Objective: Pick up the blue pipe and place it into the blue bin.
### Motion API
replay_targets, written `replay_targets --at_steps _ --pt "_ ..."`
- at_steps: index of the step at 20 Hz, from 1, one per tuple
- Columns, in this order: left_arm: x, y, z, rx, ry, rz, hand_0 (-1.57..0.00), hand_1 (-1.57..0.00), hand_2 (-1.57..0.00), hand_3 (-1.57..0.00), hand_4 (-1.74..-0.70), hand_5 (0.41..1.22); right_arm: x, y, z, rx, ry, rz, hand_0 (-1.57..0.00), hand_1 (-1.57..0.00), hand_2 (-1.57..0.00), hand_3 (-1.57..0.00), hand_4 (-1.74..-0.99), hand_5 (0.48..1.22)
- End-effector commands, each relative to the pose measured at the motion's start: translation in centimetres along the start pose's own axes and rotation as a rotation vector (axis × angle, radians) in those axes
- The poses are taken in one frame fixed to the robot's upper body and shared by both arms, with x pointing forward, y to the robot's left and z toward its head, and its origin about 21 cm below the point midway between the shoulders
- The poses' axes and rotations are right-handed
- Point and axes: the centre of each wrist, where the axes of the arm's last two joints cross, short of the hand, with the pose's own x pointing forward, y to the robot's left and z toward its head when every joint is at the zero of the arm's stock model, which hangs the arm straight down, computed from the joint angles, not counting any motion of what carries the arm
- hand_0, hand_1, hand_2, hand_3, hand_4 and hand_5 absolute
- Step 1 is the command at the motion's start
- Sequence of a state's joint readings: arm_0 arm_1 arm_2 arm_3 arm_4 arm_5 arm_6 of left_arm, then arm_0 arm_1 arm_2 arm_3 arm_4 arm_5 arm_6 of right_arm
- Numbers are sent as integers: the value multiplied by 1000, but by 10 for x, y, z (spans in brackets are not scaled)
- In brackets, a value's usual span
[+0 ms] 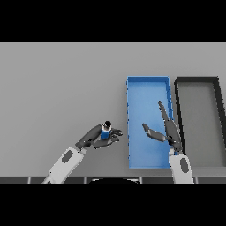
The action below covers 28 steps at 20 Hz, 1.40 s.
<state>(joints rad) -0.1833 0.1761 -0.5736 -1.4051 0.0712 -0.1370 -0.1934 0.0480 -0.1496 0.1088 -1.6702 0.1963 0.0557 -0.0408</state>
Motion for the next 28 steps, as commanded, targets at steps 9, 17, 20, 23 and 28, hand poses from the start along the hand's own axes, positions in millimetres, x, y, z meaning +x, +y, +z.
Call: replay_targets --at_steps 9,17,20,23,28 --pt "51 -5 -23 -26 -164 -12 -1560 -1562 -1564 -1562 -1473 1218 -3 -4 2 -5 -3 26 1 1 1 1 -1128 564" --pt "61 -7 -27 -76 -134 -21 -1569 -1570 -1570 -1570 -1473 1220 -1 -12 -9 37 -7 37 1 1 1 1 -1121 578" --pt "61 -8 -29 -75 -128 -11 -1570 -1570 -1570 -1570 -1474 1220 0 -15 -18 85 -29 42 1 1 1 1 -1157 578" --pt "62 -3 -30 -67 -136 -15 -1571 -1571 -1571 -1571 -1474 1221 -2 -17 -20 90 -47 17 1 -11 -3 1 -1194 572" --pt "62 -4 -27 -71 -140 -31 -1571 -1571 -1571 -1571 -1475 1221 29 -37 -31 195 -282 -137 1 -11 -20 1 -1169 597"
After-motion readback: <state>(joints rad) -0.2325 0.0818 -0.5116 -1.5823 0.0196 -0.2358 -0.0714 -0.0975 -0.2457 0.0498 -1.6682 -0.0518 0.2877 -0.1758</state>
